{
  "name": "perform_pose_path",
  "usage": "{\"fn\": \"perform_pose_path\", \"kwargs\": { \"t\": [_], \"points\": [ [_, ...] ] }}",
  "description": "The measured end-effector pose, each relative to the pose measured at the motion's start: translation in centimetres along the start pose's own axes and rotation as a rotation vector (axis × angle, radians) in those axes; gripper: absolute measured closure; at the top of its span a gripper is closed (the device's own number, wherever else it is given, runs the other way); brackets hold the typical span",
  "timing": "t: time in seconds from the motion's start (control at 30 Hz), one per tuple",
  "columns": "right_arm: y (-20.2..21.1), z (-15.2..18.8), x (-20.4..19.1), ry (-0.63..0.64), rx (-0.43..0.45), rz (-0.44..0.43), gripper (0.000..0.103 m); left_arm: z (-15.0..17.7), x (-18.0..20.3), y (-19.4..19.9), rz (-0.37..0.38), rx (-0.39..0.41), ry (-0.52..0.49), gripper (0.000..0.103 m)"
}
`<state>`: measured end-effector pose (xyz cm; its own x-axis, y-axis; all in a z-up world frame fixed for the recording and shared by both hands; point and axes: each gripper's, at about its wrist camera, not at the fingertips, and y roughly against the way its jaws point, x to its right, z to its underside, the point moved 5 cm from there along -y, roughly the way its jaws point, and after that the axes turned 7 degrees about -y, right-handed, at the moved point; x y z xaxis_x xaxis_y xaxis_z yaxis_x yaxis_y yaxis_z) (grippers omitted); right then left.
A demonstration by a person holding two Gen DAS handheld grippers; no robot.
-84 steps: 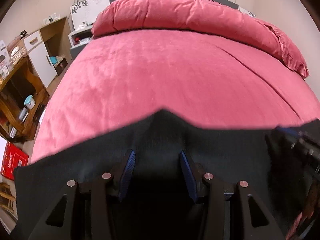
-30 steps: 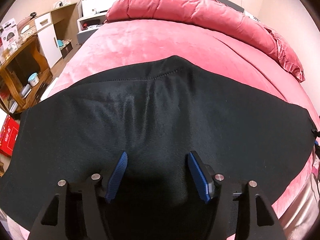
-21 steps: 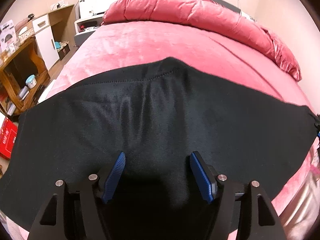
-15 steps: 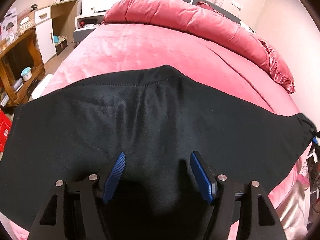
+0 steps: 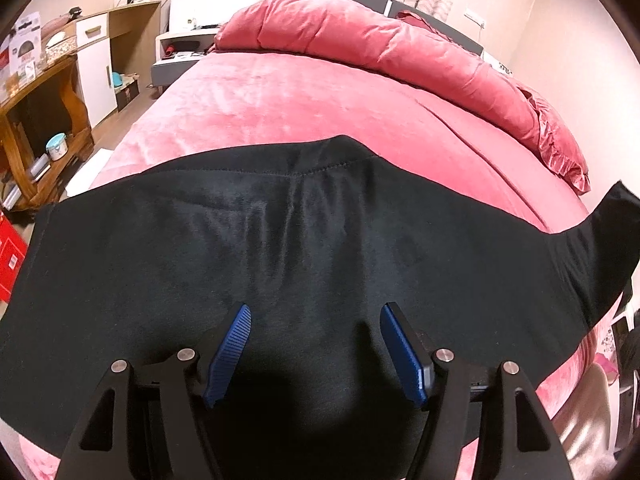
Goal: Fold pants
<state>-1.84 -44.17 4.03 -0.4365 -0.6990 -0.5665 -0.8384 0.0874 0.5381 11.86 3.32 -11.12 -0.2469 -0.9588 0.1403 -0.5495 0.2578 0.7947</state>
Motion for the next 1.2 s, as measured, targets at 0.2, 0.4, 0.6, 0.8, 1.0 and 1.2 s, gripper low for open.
{"fn": "perform_pose_path", "kwargs": {
  "t": [0.2, 0.4, 0.6, 0.8, 1.0, 1.2],
  "points": [
    [0.7, 2.5, -5.9, 0.157, -0.028, -0.121, 0.081, -0.1, -0.4, 0.4, 0.016, 0.02, 0.029, 0.035],
    [-0.5, 7.5, -11.0, 0.318, -0.121, -0.234, 0.081, -0.2, -0.4, 0.8, 0.049, 0.021, 0.065, 0.035],
    [-3.2, 12.2, -13.1, 0.358, -0.256, -0.305, 0.081, -0.3, -0.2, 1.2, 0.028, 0.019, 0.06, 0.035],
    [-4.8, 16.0, -14.2, 0.397, -0.357, -0.351, 0.081, -0.3, -0.3, 1.0, 0.001, 0.005, 0.062, 0.035],
    [-7.3, 21.4, -15.1, 0.471, -0.503, -0.368, 0.081, -0.1, -0.1, 0.7, -0.005, -0.008, 0.052, 0.035],
    [-8.9, 25.6, -16.0, 0.531, -0.593, -0.38, 0.079, 0.0, 0.3, 0.6, 0.002, -0.012, 0.049, 0.035]
  ]
}}
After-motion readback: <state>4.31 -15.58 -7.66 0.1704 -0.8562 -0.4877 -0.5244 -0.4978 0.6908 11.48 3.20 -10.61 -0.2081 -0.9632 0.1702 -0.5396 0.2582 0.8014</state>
